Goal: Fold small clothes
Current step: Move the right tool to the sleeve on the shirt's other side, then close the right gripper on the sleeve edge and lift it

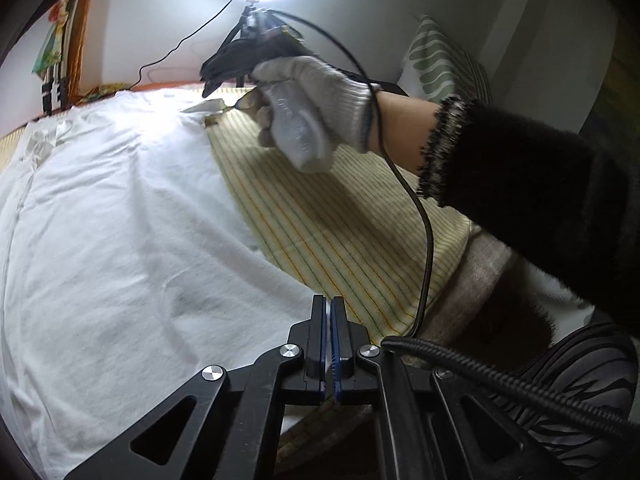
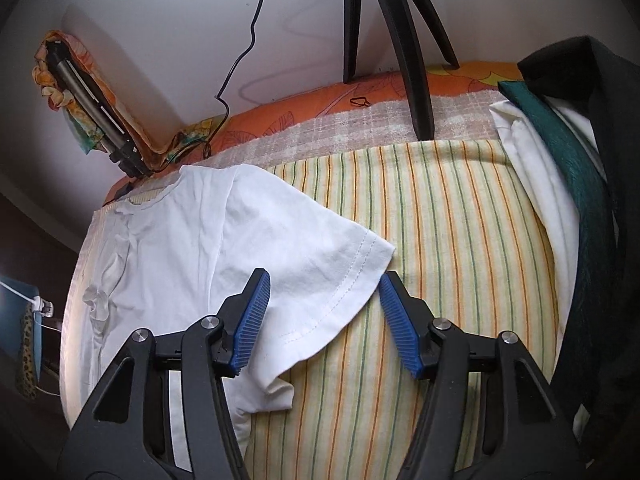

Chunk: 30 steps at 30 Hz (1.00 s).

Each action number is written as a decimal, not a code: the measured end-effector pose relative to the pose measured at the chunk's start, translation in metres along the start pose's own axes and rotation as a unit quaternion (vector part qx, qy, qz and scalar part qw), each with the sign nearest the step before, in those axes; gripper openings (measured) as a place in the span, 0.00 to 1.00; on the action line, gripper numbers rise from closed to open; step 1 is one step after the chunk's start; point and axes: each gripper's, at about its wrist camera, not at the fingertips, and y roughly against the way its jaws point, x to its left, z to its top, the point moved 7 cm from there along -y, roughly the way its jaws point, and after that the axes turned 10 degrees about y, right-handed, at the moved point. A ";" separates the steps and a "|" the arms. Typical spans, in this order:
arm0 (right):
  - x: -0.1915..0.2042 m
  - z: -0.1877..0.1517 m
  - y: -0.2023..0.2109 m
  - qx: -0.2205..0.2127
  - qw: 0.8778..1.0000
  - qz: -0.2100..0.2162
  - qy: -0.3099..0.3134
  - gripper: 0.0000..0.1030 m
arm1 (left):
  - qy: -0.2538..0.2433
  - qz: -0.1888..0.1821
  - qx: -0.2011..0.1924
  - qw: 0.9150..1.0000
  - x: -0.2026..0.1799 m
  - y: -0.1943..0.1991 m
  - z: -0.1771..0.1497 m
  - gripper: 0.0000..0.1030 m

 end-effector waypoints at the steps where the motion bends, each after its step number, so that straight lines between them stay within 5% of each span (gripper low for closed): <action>1: 0.001 0.002 -0.002 -0.002 1.000 -0.007 0.006 0.48 | 0.000 0.000 0.001 1.000 0.000 -0.001 0.000 0.00; 5: 0.003 0.005 -0.009 0.008 1.000 -0.006 0.016 0.12 | -0.016 0.021 0.002 1.000 0.000 -0.003 -0.004 0.00; 13: -0.004 0.003 -0.004 0.017 1.000 0.005 0.009 0.13 | -0.125 0.071 -0.020 0.989 -0.026 0.009 -0.016 0.31; 16: -0.006 0.003 -0.001 0.020 1.000 0.008 0.007 0.15 | -0.163 0.081 -0.001 0.983 -0.032 -0.001 -0.023 0.31; 20: -0.009 0.005 0.005 0.017 1.000 0.008 0.009 0.45 | -0.165 0.098 0.023 0.981 -0.022 -0.013 -0.027 0.35; 24: -0.014 0.008 0.005 0.008 1.000 0.010 -0.008 0.51 | -0.160 0.080 0.018 0.984 -0.020 -0.013 -0.025 0.26; 26: -0.017 0.007 0.001 0.009 0.999 0.021 -0.028 0.51 | -0.135 0.062 0.021 0.989 -0.012 -0.011 -0.021 0.09; 28: -0.014 0.008 -0.001 0.002 0.999 0.019 -0.025 0.51 | -0.098 0.046 0.027 0.994 -0.008 -0.012 -0.016 0.04; 30: -0.010 0.008 -0.003 0.002 1.000 0.012 -0.014 0.41 | -0.063 0.029 0.030 0.997 -0.001 -0.009 -0.013 0.02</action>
